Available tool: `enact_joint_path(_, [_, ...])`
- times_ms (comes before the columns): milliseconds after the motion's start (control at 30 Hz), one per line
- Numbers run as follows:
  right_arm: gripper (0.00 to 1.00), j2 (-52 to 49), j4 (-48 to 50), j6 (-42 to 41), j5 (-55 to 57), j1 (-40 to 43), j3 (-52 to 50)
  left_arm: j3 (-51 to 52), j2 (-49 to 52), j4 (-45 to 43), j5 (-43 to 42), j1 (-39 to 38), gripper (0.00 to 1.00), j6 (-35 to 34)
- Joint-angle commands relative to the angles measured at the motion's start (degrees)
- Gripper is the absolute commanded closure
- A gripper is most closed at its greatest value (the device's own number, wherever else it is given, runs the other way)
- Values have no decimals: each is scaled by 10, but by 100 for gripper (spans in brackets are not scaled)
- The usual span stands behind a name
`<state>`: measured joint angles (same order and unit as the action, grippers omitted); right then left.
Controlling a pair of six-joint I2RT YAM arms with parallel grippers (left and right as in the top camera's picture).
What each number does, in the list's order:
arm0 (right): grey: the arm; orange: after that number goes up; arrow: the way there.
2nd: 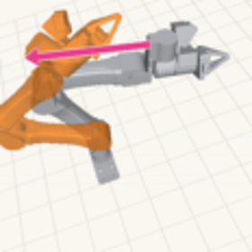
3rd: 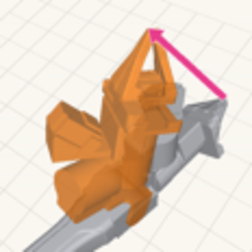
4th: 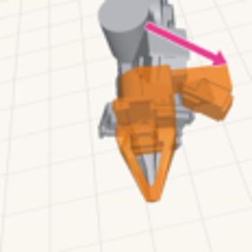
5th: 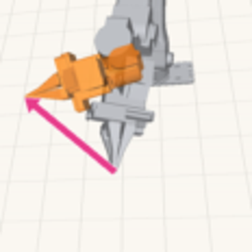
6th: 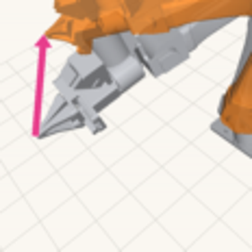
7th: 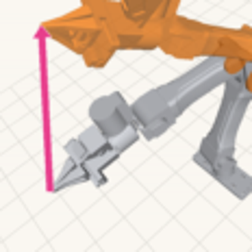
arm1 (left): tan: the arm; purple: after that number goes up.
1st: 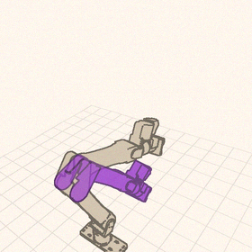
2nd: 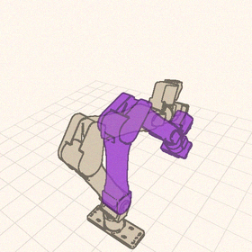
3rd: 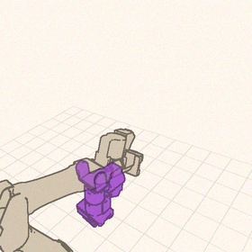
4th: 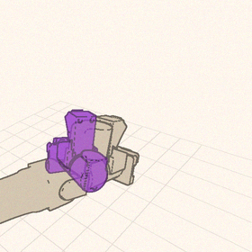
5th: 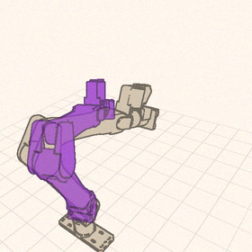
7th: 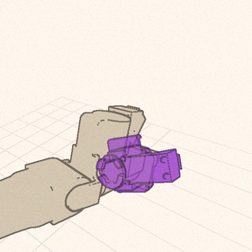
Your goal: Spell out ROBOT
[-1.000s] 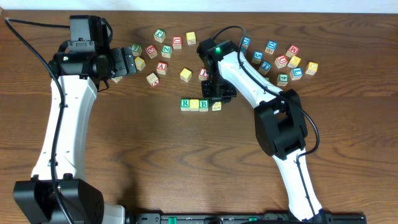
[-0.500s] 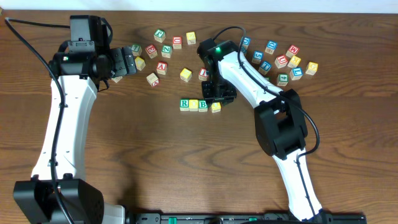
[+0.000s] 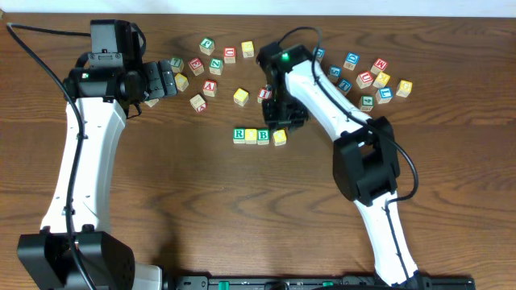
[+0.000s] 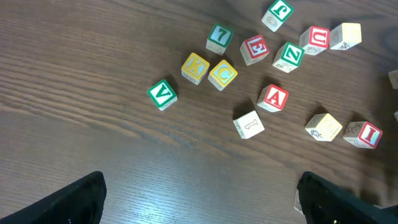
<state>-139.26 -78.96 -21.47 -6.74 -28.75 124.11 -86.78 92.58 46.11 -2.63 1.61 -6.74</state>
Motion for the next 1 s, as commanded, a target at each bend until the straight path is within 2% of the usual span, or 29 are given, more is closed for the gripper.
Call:
enact_joint_path(0, [61,2,-20,17,5,18,45,-13,-4,1,3,1,3,3])
enact_joint_path(433, [64,20,-139,75,3,60,167,-13,-4,1,3,1,3,3])
enact_joint_path(600, [66,66,-170,91,4,78,167,-13,-4,1,3,1,3,3])
enact_joint_path(733, [64,71,-183,104,6,80,161,-13,-4,2,3,1,3,3])
enact_joint_path(833, [62,70,-169,104,6,80,126,-13,-4,1,3,1,3,3])
enact_joint_path(967, [65,70,-110,104,2,79,51,-13,-4,1,3,1,3,3])
